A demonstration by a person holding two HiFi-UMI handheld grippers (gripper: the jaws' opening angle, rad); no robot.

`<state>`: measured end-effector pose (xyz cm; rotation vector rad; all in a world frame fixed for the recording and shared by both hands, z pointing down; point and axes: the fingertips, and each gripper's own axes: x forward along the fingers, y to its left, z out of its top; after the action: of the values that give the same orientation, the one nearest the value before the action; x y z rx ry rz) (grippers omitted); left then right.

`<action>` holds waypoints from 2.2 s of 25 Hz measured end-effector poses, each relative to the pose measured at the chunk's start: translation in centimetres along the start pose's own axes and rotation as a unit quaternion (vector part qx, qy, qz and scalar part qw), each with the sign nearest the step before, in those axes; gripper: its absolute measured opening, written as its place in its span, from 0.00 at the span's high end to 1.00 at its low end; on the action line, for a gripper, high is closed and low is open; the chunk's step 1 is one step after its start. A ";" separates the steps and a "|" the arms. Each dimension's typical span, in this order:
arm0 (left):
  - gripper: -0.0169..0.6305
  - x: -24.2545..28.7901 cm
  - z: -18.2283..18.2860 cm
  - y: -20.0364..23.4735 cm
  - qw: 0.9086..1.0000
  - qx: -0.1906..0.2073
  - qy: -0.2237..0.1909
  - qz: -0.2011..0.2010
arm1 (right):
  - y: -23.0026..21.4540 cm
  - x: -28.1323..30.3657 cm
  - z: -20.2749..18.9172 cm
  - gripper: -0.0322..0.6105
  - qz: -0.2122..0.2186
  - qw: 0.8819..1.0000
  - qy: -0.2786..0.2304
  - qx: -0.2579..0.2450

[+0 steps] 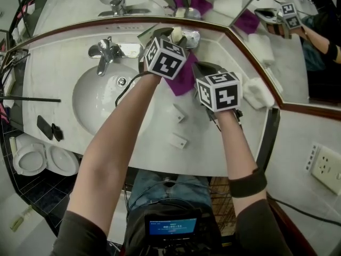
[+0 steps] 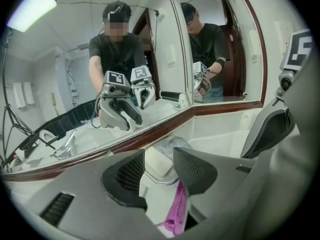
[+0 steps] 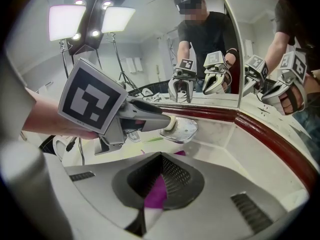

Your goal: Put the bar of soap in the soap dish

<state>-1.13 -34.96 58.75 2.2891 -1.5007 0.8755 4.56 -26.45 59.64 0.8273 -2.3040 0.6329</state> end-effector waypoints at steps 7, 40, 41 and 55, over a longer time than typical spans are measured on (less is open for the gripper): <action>0.69 -4.9 1.5 0.0 0.999 -0.021 -0.028 0.008 | 1.4 -1.9 1.1 0.95 -0.005 1.000 -0.005 -0.004; 0.97 -40.9 -2.9 5.3 0.982 -0.115 -0.136 0.068 | 6.0 -19.4 -0.1 0.94 -0.081 0.992 -0.086 0.049; 0.97 -41.4 -2.9 5.5 0.982 -0.113 -0.136 0.070 | 5.9 -19.8 -0.2 0.94 -0.085 0.991 -0.087 0.048; 0.97 -45.0 -4.8 6.2 0.979 -0.124 -0.134 0.090 | 5.0 -22.4 -2.0 0.94 -0.100 0.989 -0.092 0.052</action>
<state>-21.02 -1.95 34.19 2.1775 -1.8374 0.3983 15.84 -12.85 44.83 1.1937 -2.3267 0.6131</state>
